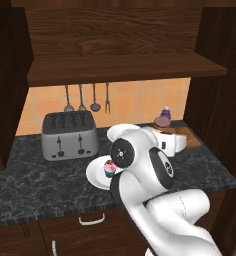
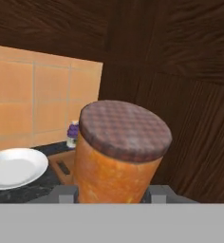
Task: From the different types of pastries on the counter, select a croissant and place it on the cutting board. Then retrieve a jar of jam from the cabinet and place it alongside the croissant on the cutting board.
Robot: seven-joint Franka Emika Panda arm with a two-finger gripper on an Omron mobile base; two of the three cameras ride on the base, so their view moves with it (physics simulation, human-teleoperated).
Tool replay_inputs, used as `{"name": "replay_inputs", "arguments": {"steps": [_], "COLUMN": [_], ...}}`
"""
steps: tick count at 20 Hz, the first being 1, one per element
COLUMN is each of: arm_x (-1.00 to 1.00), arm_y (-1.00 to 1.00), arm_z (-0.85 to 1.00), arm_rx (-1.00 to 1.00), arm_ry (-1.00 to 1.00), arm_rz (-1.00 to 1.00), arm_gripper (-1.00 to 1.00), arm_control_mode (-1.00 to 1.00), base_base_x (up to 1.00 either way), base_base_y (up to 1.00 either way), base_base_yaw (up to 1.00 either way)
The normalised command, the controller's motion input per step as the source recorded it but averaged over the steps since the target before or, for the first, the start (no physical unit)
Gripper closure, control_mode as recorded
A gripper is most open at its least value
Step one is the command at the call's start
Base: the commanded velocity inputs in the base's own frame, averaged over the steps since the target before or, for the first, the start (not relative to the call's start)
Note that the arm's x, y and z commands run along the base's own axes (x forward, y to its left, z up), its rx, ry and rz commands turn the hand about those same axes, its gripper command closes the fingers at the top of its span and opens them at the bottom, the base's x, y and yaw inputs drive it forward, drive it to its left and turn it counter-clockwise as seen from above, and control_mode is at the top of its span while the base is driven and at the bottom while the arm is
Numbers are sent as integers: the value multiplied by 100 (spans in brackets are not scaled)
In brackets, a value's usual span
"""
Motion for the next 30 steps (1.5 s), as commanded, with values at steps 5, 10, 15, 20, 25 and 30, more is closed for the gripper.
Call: {"name": "replay_inputs", "arguments": {"steps": [5, 10, 15, 20, 25, 30], "arm_x": [100, 100, 100, 57, 100, 43], "arm_y": [-78, -88, -51, -19, -24, -15], "arm_z": [-44, -37, -42, -19, -41, -42], "arm_rx": [-3, -5, -1, 1, 0, 3], "arm_ry": [0, 3, 1, 5, 7, 5], "arm_rz": [-26, -35, -27, -8, -11, -2], "arm_gripper": [100, 100, 100, 100, 100, 100], "arm_control_mode": [-100, -100, -100, -100, -100, -100], "base_base_x": [0, 0, 0, 0, 0, 0], "base_base_y": [0, 0, 0, 0, 0, 0], "base_base_yaw": [0, 0, 0, 0, 0, 0]}}
